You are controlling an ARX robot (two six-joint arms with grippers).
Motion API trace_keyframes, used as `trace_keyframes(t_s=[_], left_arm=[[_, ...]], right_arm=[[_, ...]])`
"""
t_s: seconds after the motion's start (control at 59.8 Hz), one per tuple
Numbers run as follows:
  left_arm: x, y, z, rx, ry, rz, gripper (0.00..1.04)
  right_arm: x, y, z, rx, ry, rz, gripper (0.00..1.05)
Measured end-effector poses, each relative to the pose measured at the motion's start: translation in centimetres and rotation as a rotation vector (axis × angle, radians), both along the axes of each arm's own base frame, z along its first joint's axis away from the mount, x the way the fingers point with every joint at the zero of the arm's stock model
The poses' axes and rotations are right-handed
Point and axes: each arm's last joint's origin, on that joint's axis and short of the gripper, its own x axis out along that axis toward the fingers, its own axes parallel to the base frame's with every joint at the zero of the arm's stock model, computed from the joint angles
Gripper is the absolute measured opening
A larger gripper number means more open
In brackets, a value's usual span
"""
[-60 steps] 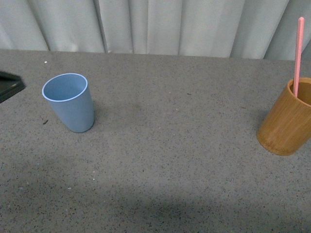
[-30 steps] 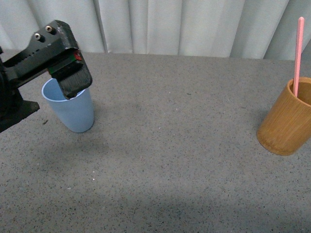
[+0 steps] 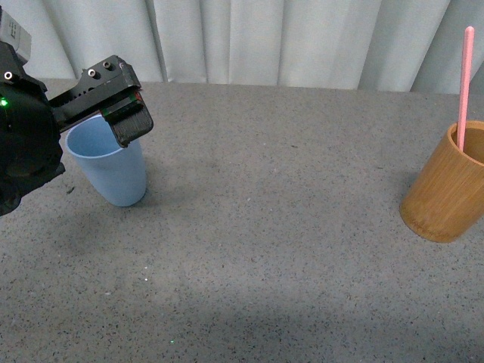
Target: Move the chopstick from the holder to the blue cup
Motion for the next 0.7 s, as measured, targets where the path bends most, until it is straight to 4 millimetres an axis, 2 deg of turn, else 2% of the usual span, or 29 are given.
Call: trace_keyframes(t_s=[0.251,0.702], left_arm=[[0.7,1.1,-0.6,0.015,0.038,0.096,0.98],[1.5,2.4,-1.9,0.026,0.1,0.155,0.98]], right_arm=[[0.0,0.0,0.0,0.0,0.0,0.0,0.95],[0.0,0.0,0.0,0.0,0.0,0.0,0.95]])
